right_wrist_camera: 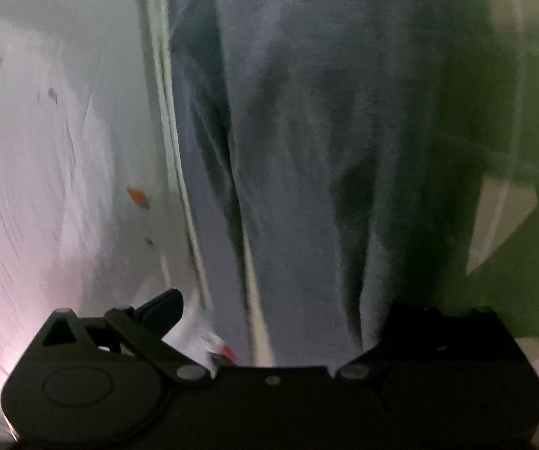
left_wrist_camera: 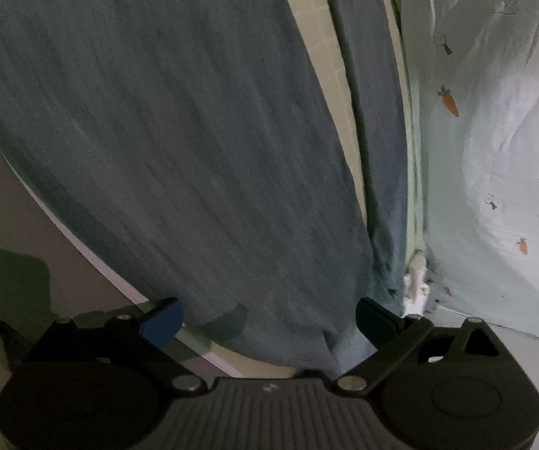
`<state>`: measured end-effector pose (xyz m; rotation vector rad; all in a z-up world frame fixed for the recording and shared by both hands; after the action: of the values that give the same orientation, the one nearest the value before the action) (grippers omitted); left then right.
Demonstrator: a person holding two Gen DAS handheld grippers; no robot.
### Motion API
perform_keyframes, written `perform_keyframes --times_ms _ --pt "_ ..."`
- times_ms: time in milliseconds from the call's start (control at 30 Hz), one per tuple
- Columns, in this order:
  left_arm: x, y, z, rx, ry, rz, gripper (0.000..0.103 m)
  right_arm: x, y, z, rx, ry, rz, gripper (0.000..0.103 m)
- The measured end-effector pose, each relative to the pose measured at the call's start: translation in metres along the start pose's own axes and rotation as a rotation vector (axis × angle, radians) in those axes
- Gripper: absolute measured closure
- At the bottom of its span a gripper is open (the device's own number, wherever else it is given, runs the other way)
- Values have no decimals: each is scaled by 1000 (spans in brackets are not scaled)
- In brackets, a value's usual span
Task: Fold clothes
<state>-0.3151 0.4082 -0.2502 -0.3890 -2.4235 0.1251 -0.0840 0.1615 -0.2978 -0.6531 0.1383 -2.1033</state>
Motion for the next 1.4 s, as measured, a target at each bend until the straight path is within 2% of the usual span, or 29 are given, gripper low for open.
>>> perform_keyframes --times_ms 100,367,467,600,800,933,1000,1133,1233,1300,1400 --pt "-11 -4 -5 4 -20 33 5 -2 1 0 -72 31 -3 0" --pt "-49 -16 -13 37 -42 109 5 -10 1 4 -92 44 36 0" --pt "-61 -18 -17 56 -47 103 5 -2 4 2 -91 39 59 0" --pt "-65 -20 -15 92 -43 54 5 -7 11 7 -85 23 99 0" --pt "-63 -16 -18 134 -26 -102 9 -10 26 12 -78 -3 149 0" --pt "-54 -9 -19 151 8 -243 14 -3 49 19 -69 -15 143 0" --pt "-47 -4 -20 155 30 -323 18 13 63 14 -62 -21 130 0" --pt "-28 10 -21 96 155 -484 20 37 98 18 -70 -19 69 0" --pt "-14 21 -23 56 252 -597 20 62 127 20 -71 -10 -16 0" --pt "-4 29 -20 50 294 -651 20 81 148 23 -46 -16 -94 0" --pt "11 42 -13 88 302 -717 20 105 180 30 -16 -15 -207 0"
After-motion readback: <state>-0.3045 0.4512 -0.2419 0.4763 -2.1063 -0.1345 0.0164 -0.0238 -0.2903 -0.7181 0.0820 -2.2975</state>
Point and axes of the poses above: each gripper's, at about its wrist camera, not at the fingertips, and x roughly against the way its jaws point, z to its left, y to its top, the point moved 7 cm from there along -x, roughly the way its jaws point, and after that the axes turned 2 degrees about -z, right-handed, at the moved point
